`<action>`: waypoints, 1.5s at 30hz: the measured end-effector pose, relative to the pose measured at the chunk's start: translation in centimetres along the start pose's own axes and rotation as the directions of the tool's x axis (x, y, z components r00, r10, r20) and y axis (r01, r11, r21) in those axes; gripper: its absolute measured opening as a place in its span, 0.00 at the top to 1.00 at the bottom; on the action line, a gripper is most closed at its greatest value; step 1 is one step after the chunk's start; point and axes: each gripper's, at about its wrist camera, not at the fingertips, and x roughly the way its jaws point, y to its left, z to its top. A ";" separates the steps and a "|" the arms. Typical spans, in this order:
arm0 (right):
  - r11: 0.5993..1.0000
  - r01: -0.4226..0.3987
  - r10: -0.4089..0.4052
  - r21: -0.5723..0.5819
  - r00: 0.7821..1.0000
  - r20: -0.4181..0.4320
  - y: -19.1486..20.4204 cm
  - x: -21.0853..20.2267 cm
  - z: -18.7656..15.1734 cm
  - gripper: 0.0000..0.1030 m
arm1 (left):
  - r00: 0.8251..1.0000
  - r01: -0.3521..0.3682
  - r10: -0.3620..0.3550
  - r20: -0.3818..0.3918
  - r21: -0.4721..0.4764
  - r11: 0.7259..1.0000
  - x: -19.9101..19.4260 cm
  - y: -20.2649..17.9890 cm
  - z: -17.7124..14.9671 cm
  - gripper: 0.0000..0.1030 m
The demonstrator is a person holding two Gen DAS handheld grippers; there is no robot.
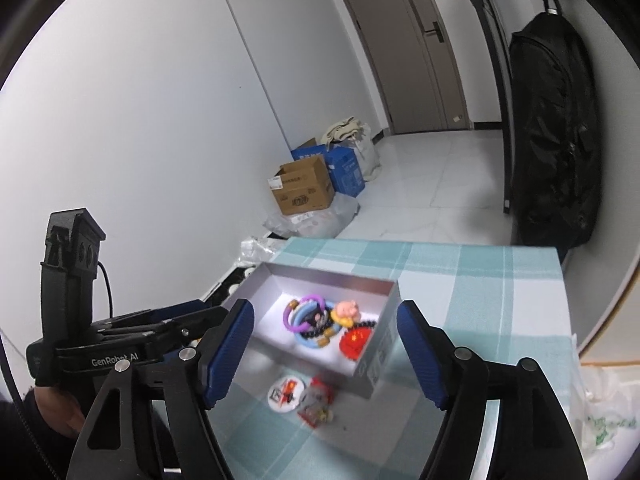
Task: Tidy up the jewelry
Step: 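Raise both grippers out of the box toward the remaining toys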
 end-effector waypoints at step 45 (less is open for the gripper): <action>0.959 0.019 -0.100 -0.282 0.956 -0.277 3.3 7.2 -7.6 0.74 | 0.988 -0.079 0.064 -0.140 -0.104 0.991 0.2 2.5 -3.7 0.35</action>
